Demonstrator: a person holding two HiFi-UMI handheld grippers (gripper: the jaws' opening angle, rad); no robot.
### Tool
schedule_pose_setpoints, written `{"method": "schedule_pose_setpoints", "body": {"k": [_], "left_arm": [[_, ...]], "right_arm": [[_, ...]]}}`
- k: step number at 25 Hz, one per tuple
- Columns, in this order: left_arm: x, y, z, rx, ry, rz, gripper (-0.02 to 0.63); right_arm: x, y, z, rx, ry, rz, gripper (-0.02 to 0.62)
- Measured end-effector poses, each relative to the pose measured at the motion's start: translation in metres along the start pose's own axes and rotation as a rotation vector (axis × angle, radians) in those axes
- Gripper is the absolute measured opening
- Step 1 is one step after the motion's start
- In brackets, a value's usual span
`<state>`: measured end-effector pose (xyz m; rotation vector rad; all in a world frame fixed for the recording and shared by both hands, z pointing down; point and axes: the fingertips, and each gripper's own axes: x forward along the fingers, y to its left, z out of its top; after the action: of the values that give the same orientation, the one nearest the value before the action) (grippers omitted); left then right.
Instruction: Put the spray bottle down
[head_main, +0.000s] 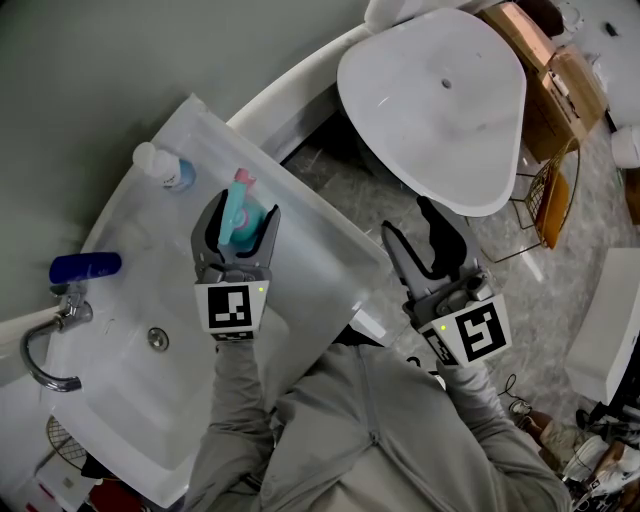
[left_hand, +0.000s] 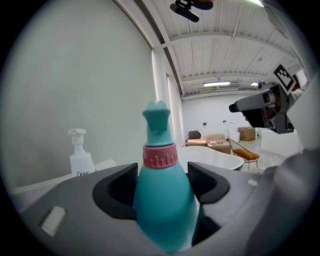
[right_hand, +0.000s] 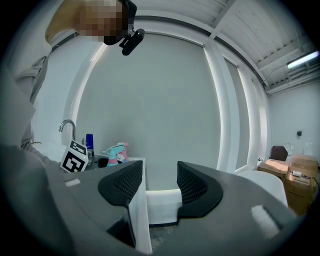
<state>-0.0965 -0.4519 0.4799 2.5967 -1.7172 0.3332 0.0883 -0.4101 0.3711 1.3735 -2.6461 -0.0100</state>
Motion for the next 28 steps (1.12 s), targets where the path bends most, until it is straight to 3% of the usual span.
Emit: {"method": "schedule_pose_setpoints", "body": {"k": [15, 28], "left_arm": [[-0.017, -0.003, 0.026, 0.03, -0.055, 0.021, 0.362], [-0.068, -0.006, 0.046, 0.042, -0.07, 0.051, 0.362]], "right_arm": [[-0.005, 0.008, 0.011, -0.003, -0.027, 0.028, 0.216], [-0.027, 0.038, 0.03, 0.0, -0.077, 0.054, 0.215]]}}
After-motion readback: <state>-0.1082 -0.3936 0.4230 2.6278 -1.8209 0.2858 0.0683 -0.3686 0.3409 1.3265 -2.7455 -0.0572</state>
